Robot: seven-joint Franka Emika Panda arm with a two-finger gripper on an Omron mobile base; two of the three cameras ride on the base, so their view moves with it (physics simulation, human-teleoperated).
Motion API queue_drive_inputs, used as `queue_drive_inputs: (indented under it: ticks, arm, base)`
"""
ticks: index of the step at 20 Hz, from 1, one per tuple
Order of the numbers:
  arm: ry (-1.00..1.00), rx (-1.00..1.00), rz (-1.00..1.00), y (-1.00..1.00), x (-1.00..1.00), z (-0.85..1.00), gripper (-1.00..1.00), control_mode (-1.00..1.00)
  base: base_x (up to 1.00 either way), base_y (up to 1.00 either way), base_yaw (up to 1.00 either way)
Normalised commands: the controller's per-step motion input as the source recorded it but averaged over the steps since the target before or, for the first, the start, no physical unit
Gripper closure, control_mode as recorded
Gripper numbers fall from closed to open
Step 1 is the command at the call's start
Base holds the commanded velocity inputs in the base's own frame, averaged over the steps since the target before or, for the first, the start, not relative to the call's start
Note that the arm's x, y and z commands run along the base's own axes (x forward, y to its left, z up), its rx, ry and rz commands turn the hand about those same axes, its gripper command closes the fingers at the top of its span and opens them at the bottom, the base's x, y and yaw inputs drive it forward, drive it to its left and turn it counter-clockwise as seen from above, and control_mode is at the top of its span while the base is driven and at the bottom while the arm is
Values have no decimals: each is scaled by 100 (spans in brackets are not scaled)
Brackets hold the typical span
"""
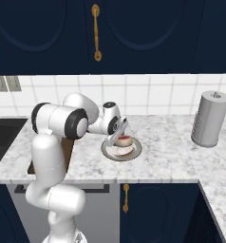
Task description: Pick up the knife from the drawer and place it on the cutting board. Then place the meat from the plate to the cutting board.
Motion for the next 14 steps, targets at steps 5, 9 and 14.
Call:
queue_drive_inputs:
  ticks: [5, 9, 14]
  arm:
    - [7, -7, 12, 0, 2, -77, 100, -100]
    - [-9, -1, 6, -4, -45, -1, 100, -100]
    - [-14, -1, 3, 0, -66, 38, 100, -100]
  base:
    - [0, 0, 0]
    - [0, 0, 0]
    - [0, 0, 0]
